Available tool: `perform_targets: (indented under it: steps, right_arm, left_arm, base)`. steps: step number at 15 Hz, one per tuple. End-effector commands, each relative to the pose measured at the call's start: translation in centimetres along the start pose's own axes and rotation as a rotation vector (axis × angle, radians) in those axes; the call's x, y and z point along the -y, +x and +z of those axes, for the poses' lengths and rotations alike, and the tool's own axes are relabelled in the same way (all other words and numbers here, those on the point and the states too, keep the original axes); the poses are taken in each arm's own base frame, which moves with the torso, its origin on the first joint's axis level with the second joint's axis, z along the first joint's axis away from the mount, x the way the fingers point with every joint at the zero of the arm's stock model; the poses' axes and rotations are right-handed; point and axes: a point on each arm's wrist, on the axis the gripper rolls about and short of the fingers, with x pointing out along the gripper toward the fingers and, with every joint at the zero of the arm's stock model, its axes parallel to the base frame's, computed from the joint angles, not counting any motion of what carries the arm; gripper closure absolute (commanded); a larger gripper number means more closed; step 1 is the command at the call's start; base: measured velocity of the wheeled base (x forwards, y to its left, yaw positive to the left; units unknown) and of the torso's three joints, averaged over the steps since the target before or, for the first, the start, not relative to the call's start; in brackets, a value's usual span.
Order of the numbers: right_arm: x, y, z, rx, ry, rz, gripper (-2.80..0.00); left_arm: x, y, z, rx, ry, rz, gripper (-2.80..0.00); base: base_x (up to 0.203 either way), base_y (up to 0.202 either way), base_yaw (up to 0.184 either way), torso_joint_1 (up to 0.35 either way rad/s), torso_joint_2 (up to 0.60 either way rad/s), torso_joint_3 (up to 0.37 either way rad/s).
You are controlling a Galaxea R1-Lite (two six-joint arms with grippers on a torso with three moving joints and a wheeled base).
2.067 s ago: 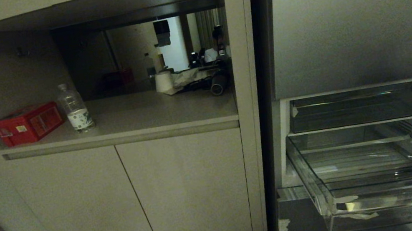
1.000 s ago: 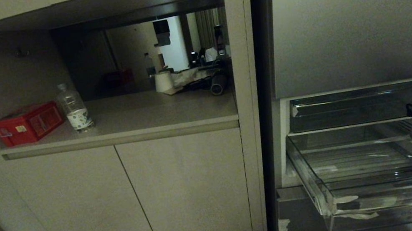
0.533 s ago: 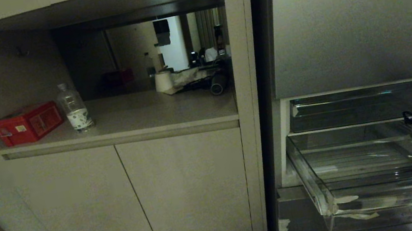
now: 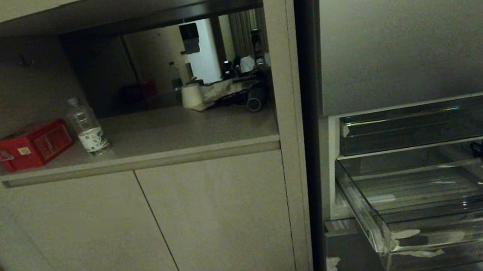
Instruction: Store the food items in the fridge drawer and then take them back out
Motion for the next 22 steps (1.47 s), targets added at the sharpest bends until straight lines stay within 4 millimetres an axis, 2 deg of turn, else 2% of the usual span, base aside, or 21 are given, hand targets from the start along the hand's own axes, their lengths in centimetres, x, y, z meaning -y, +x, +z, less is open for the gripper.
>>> perform_targets:
  steps: [1,22]
  right_arm:
    - [-0.3,0.5,-0.2,-0.026,-0.008,0.009,-2.80]
    - [-1.5,2.9,-0.9,-0.140,-0.007,0.038,-2.80]
  left_arm:
    - [0.0,0.0,0.0,-0.001,0.000,0.000,0.00]
    - [0.0,0.0,0.0,-0.002,0.000,-0.001,0.00]
  base:
    - [0.000,0.000,0.000,0.000,0.00,0.000]
    - [0.000,0.000,0.000,0.000,0.00,0.000]
